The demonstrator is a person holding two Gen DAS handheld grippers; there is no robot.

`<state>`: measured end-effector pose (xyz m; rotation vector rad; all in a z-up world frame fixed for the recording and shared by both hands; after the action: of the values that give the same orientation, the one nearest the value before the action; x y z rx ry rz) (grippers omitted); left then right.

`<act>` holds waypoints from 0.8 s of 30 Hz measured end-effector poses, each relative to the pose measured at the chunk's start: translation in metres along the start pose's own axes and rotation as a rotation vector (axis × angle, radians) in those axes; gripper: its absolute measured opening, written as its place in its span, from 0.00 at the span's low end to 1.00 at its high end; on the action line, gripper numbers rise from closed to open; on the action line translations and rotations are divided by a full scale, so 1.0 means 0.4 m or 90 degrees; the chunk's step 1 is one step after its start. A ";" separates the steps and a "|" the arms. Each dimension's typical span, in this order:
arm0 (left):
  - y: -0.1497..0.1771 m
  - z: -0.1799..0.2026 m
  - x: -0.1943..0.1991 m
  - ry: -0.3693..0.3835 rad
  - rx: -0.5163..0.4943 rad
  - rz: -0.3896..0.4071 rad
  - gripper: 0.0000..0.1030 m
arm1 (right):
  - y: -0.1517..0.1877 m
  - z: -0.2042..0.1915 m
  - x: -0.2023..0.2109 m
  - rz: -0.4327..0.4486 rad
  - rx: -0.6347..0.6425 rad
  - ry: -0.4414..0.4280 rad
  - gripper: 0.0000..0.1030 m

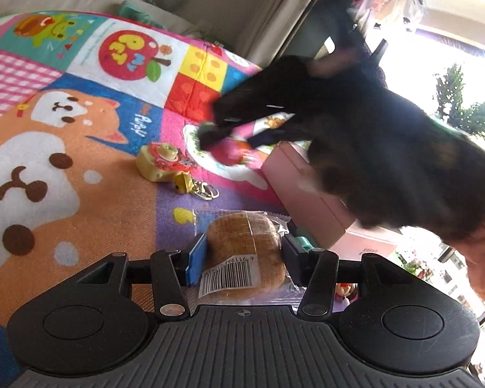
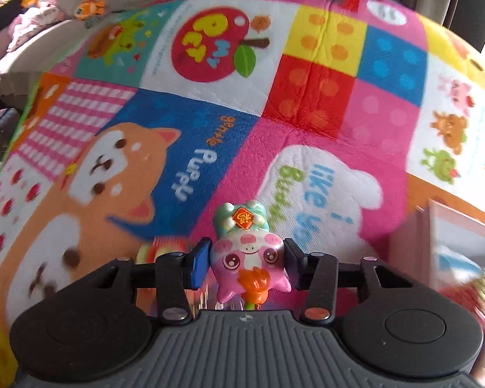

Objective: Organize objects
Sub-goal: 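Grasp the pink pig toy with the right tool while the left tool holds the bread bun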

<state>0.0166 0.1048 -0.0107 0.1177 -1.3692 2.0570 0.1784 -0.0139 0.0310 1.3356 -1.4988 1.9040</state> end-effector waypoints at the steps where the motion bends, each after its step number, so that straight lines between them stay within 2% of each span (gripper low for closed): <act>1: 0.000 0.000 0.001 0.000 0.000 0.000 0.53 | 0.021 0.010 0.035 0.004 0.001 -0.008 0.46; 7: -0.001 0.001 0.004 -0.002 -0.001 0.000 0.53 | 0.185 0.077 0.259 0.042 -0.018 -0.046 0.46; 11: 0.000 0.001 0.005 -0.005 0.002 0.002 0.53 | 0.322 0.100 0.348 0.040 -0.026 -0.039 0.46; 13: 0.000 -0.001 0.005 -0.011 0.005 0.005 0.53 | 0.396 0.091 0.365 0.024 -0.022 -0.044 0.46; 18: 0.000 0.002 0.011 -0.033 0.002 0.014 0.53 | 0.538 0.061 0.360 -0.013 -0.046 -0.121 0.46; 24: 0.003 0.004 0.014 -0.042 0.005 0.017 0.53 | 0.588 0.054 0.318 -0.015 -0.046 -0.105 0.46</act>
<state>0.0110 0.1059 -0.0085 0.1727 -1.4108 2.0977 -0.0510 -0.1511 0.0098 1.5018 -1.6056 1.7446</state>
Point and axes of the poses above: each gripper's, at about its wrist camera, not at the fingertips, and x roughly against the way its jaws point, z to its right, y to its underside, the point moved 3 cm from there along -x, roughly the way its jaws point, and after that the axes turned 4 degrees about -x, right-handed, at the moved point
